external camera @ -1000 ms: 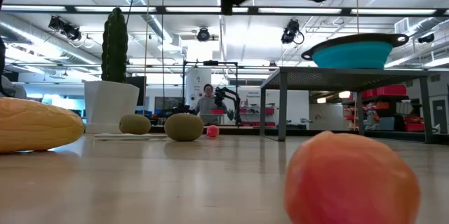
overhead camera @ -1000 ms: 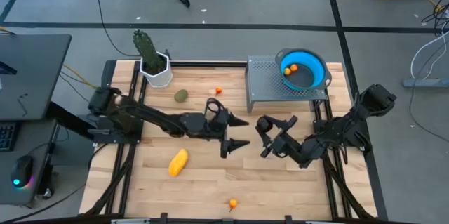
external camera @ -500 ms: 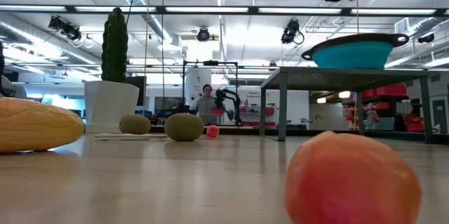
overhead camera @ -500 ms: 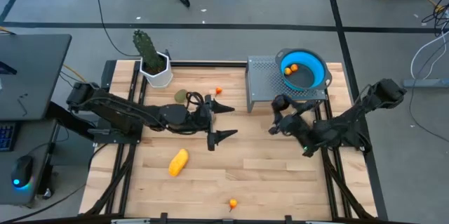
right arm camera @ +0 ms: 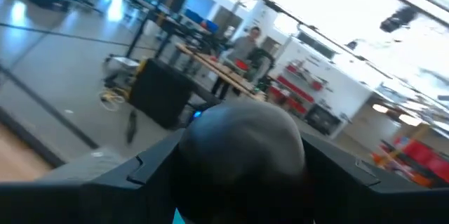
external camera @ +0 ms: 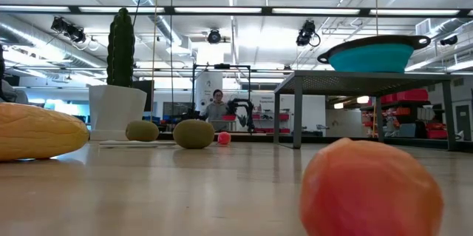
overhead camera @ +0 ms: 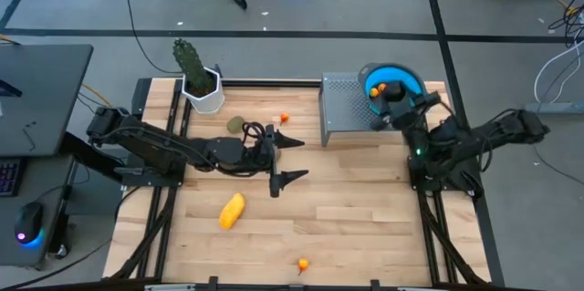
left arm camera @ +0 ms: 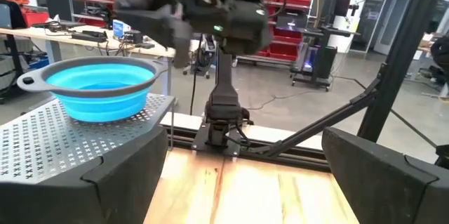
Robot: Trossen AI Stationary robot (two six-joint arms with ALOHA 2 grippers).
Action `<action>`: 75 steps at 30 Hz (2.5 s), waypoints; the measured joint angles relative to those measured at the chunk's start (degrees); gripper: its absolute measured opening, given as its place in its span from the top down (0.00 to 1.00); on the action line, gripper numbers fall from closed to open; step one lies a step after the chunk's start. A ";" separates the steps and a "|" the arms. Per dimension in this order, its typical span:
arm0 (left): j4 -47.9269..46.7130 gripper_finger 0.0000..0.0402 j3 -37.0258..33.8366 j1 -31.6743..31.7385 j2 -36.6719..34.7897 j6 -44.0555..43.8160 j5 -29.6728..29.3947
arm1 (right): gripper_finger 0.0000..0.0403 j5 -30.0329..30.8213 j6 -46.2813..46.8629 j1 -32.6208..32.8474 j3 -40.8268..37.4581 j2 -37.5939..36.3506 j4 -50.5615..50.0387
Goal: Pick & Place Fruit
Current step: Put the plum into the blue strainer bowl on the shelf
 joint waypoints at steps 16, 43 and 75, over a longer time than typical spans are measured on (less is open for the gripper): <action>-1.11 0.03 0.00 -0.02 0.04 0.20 -0.27 | 0.38 -5.23 5.35 -17.12 0.00 -1.78 -24.30; -1.81 0.03 0.00 -0.02 0.07 0.20 -0.63 | 0.37 -33.72 36.97 -31.99 0.00 -2.94 -40.10; -2.95 0.03 0.00 -0.04 0.07 0.05 -2.34 | 0.35 -58.83 67.25 -43.95 0.02 -17.98 -64.94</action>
